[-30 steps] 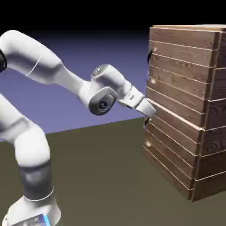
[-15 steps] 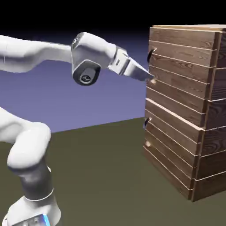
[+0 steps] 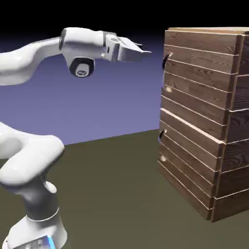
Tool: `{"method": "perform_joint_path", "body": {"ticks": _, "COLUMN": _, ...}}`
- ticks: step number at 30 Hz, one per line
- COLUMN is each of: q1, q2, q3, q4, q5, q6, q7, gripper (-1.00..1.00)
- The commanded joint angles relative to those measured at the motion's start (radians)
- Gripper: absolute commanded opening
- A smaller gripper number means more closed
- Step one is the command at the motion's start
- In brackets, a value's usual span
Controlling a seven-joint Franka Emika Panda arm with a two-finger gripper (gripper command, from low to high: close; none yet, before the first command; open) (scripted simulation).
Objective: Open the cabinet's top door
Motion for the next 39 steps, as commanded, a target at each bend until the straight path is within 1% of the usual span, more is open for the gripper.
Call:
{"method": "perform_joint_path", "body": {"ticks": 1, "q1": -0.023, "q2": -0.02, "q3": 0.024, "q4": 0.01, "q5": 0.044, "q6": -0.006, "q7": -0.016, "gripper": 0.0}}
{"method": "perform_joint_path", "body": {"ticks": 18, "q1": -0.419, "q2": -0.354, "q3": 0.425, "q4": 0.179, "q5": 0.783, "q6": -0.111, "q7": -0.285, "gripper": 0.0}}
{"method": "perform_joint_path", "body": {"ticks": 20, "q1": -0.43, "q2": -0.363, "q3": 0.436, "q4": 0.183, "q5": 0.803, "q6": -0.113, "q7": -0.292, "gripper": 0.0}}
{"method": "perform_joint_path", "body": {"ticks": 24, "q1": -0.578, "q2": -0.354, "q3": 0.456, "q4": 0.312, "q5": 0.857, "q6": -0.13, "q7": -0.302, "gripper": 0.0}}
{"method": "perform_joint_path", "body": {"ticks": 25, "q1": -0.584, "q2": -0.353, "q3": 0.457, "q4": 0.317, "q5": 0.86, "q6": -0.131, "q7": -0.302, "gripper": 0.0}}
{"method": "perform_joint_path", "body": {"ticks": 26, "q1": -0.584, "q2": -0.353, "q3": 0.457, "q4": 0.317, "q5": 0.86, "q6": -0.131, "q7": -0.302, "gripper": -1.0}}
{"method": "perform_joint_path", "body": {"ticks": 27, "q1": -0.584, "q2": -0.353, "q3": 0.457, "q4": 0.317, "q5": 0.86, "q6": -0.131, "q7": -0.302, "gripper": -1.0}}
{"method": "perform_joint_path", "body": {"ticks": 33, "q1": -0.439, "q2": -0.393, "q3": 0.377, "q4": 0.1, "q5": 0.988, "q6": -0.341, "q7": -0.476, "gripper": -1.0}}
{"method": "perform_joint_path", "body": {"ticks": 39, "q1": -0.302, "q2": -0.399, "q3": 0.274, "q4": -0.118, "q5": 1.022, "q6": -0.572, "q7": -0.62, "gripper": -1.0}}
